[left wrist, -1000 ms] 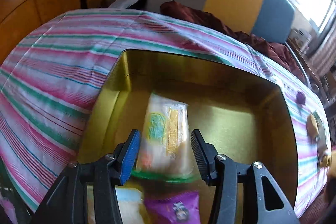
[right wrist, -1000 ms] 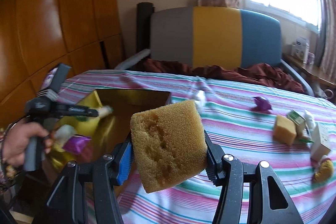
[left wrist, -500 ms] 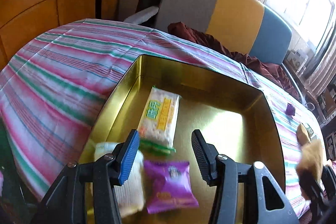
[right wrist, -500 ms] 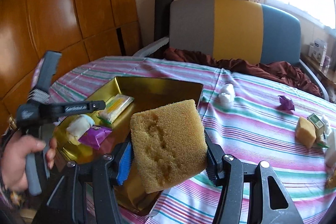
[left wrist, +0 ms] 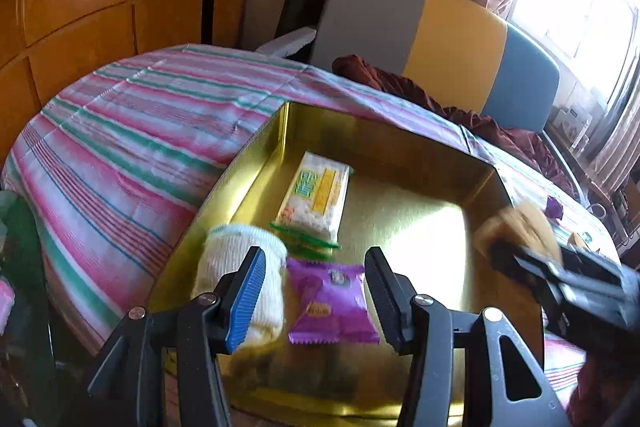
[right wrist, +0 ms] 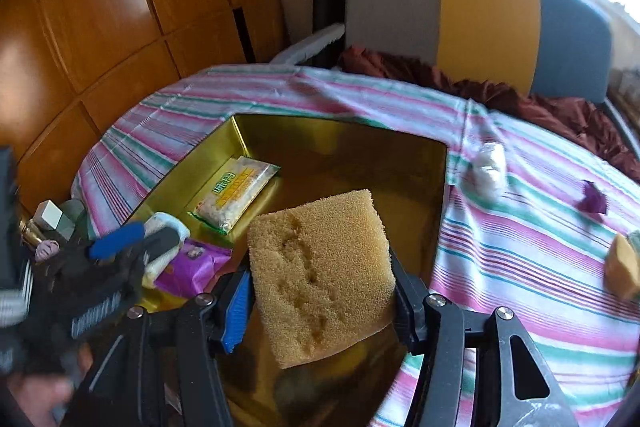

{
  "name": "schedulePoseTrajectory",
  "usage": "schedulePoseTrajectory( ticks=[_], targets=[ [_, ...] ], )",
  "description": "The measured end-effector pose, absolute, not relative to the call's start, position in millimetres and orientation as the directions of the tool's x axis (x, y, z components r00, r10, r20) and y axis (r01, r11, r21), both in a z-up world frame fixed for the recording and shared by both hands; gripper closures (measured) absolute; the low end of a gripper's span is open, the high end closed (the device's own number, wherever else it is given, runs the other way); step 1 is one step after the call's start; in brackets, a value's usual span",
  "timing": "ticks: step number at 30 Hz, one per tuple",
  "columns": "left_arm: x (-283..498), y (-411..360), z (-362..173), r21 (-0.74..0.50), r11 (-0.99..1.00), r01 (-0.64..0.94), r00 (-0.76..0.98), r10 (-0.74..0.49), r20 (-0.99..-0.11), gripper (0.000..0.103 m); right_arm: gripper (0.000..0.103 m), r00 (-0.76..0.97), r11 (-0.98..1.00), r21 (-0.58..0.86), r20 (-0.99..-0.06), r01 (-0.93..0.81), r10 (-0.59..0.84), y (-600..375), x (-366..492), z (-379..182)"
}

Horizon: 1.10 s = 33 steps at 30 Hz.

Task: Organize objects
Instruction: 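Lower the yellow sponge into the gold tray and open the right tool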

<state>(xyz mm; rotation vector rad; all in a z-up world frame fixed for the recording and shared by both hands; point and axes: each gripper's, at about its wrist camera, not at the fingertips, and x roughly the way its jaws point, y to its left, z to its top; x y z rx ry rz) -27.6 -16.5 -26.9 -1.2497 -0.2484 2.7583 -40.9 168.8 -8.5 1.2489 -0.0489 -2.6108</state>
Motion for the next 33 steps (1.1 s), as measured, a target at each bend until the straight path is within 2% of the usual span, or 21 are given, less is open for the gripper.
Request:
schedulePoseTrajectory(
  ticks=[12,15,18,22,33],
  targets=[
    [-25,-23,-29,-0.183,-0.983,0.01,-0.66,0.131,-0.739,0.051,0.043,-0.501,-0.972,0.161,-0.835,0.172,-0.227,138,-116,-23],
    [-24,-22,-28,-0.181,-0.983,0.004,-0.66,0.134,-0.739,0.051,0.04,-0.476,-0.966,0.204,-0.842,0.157,-0.255,133,-128,-30],
    [-24,-23,-28,-0.187,-0.982,0.003,-0.66,0.138,-0.738,0.051,0.027,-0.456,-0.96,0.251,-0.845,0.123,-0.28,134,-134,-38],
    [-24,-23,-28,-0.197,-0.98,0.006,-0.662,0.144,-0.736,0.051,0.025,-0.47,-0.954,0.283,-0.831,0.1,-0.296,139,-129,-38],
    [-21,-12,-32,-0.227,-0.973,-0.039,-0.644,0.198,-0.739,0.051,0.023,-0.591,-0.964,0.244,-0.764,0.106,-0.258,169,-93,-3]
  ],
)
